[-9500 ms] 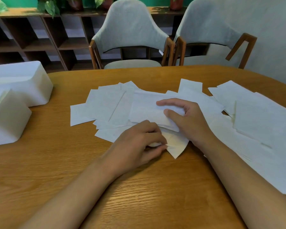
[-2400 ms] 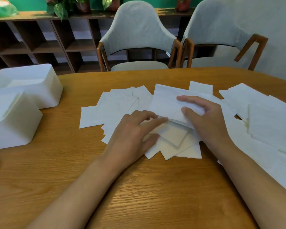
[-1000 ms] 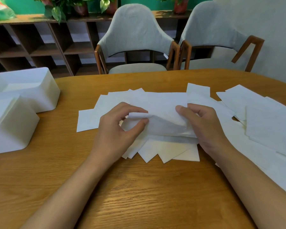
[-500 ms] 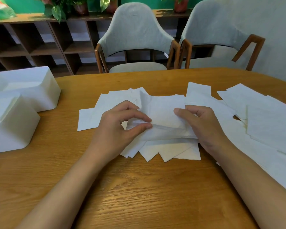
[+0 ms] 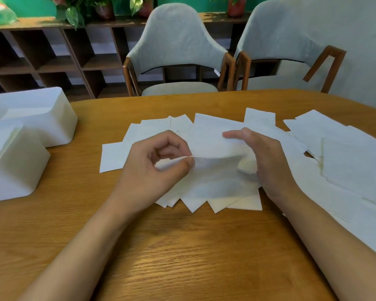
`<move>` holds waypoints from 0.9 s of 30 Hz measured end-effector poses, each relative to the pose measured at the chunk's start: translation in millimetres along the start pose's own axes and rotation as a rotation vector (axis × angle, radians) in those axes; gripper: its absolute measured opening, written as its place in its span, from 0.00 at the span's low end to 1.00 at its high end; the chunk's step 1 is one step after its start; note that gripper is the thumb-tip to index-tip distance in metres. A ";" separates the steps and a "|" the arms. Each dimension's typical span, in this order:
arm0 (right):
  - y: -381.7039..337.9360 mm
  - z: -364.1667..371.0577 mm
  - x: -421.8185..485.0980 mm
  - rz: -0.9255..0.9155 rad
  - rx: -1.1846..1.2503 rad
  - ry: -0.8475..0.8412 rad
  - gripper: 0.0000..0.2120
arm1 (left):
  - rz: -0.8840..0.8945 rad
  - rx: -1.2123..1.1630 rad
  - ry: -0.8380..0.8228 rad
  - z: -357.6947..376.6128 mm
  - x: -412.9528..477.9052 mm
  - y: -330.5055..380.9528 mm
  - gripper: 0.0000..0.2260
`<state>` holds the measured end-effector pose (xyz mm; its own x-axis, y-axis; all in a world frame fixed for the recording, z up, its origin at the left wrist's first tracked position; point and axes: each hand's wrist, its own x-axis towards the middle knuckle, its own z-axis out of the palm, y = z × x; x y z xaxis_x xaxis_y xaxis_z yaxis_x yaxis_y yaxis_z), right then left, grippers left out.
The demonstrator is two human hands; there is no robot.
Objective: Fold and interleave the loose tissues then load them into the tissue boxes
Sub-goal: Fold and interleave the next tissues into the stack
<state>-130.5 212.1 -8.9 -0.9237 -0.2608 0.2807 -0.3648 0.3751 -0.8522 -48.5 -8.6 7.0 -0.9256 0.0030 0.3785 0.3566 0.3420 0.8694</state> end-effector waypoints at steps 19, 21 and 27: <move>-2.8 22.4 -13.0 -0.007 0.180 -0.153 0.30 | -0.256 -0.023 0.322 18.0 -0.4 -27.0 0.06; -1.2 22.7 -12.2 -0.010 0.162 -0.139 0.34 | -0.222 0.037 0.323 17.7 -1.4 -26.4 0.06; 1.0 19.8 -11.8 -0.001 0.131 -0.162 0.31 | -0.209 0.045 0.324 15.5 0.2 -25.7 0.06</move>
<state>-117.7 197.9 -21.9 -0.8886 -0.4047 0.2157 -0.3373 0.2583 -0.9053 -59.8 -2.9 -20.2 -0.8872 -0.3656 0.2815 0.1518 0.3449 0.9263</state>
